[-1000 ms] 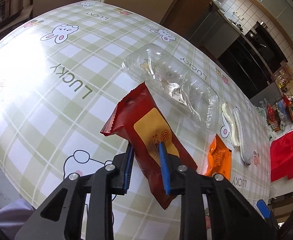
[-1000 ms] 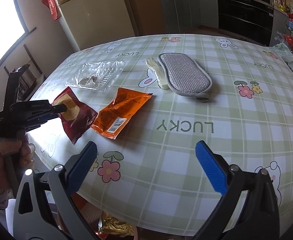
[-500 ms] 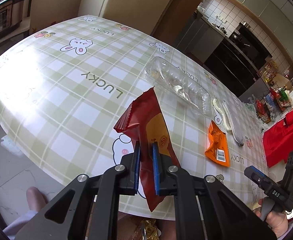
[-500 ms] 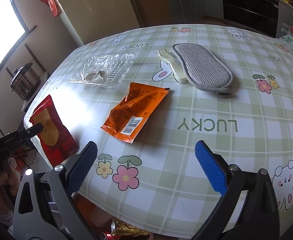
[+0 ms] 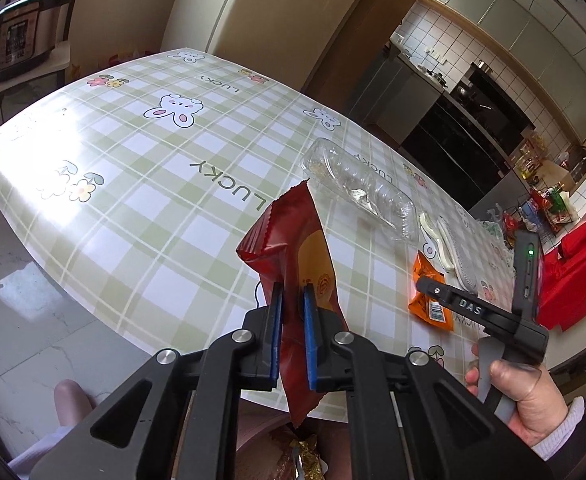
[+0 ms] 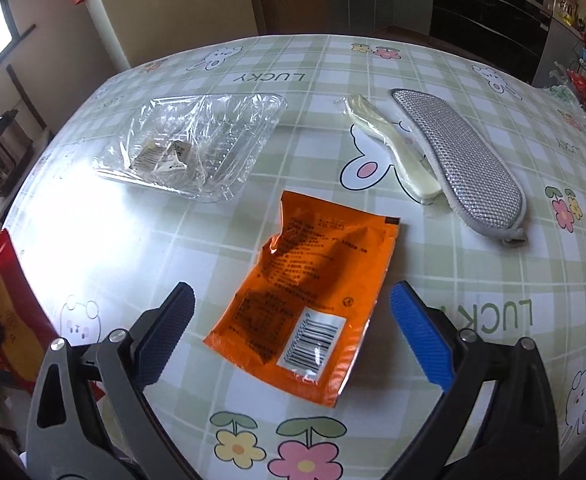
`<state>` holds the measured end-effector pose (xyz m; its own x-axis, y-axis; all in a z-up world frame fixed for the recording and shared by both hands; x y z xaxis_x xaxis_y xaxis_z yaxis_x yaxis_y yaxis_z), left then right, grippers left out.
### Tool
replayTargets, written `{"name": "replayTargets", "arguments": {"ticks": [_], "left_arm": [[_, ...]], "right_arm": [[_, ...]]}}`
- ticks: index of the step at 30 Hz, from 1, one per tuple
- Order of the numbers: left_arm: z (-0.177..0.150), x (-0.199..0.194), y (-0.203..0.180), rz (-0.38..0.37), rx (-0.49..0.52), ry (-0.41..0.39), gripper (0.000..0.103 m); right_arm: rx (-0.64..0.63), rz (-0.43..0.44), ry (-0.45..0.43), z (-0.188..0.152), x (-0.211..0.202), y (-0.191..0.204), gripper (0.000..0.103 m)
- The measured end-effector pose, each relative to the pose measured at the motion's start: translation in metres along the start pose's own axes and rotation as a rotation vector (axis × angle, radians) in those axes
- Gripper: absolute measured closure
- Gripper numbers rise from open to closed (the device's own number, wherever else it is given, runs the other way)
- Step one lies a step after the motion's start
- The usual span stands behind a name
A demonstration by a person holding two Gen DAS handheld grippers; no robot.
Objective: Collect trash
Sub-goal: 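Grasp the orange packet with the right tool while the left tool carries the red packet, then drop the red packet into the bucket with the left tool while the right tool holds the orange packet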
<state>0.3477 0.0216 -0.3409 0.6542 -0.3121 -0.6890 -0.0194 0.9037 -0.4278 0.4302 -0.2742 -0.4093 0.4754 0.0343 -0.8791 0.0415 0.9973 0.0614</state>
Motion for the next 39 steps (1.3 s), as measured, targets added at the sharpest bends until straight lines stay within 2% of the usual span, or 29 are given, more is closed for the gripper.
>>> {"name": "replayTargets", "arguments": {"ticks": [3, 6, 9, 13, 22, 28, 39], "left_arm": [[-0.001, -0.003, 0.002, -0.012, -0.006, 0.004, 0.093], [-0.002, -0.006, 0.002, -0.022, -0.004, 0.006, 0.093], [-0.002, -0.011, 0.002, -0.033, -0.006, 0.003, 0.093], [-0.004, -0.018, 0.000, -0.043, -0.003, -0.001, 0.093], [-0.016, -0.046, -0.010, -0.044, 0.026, 0.002, 0.093], [-0.026, -0.074, -0.015, -0.040, 0.045, -0.011, 0.093], [-0.064, -0.122, -0.034, -0.057, 0.109, 0.019, 0.093]], "right_arm": [[0.009, -0.045, 0.018, 0.002, 0.009, 0.002, 0.006], [0.036, -0.026, 0.034, -0.003, 0.013, -0.001, 0.010], [0.018, -0.029, 0.019, -0.009, 0.006, -0.007, 0.035], [0.047, 0.022, 0.024, -0.017, -0.007, -0.016, 0.048], [0.048, 0.109, -0.049, -0.038, -0.064, -0.016, 0.049], [0.006, 0.164, -0.108, -0.056, -0.114, -0.007, 0.049], [-0.068, 0.289, -0.209, -0.099, -0.202, 0.029, 0.049]]}}
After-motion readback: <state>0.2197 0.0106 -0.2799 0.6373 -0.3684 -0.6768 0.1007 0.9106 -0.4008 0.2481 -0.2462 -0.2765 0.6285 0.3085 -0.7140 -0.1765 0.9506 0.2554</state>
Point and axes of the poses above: each gripper's, at about its wrist camera, not at the fingertips, and x roughly the way its jaws point, y to its left, z to its top, the point moved 3 cm from there along x, roughly the way its jaws point, and after that the axes turned 1 degree about -z, right-handed, at the moved point
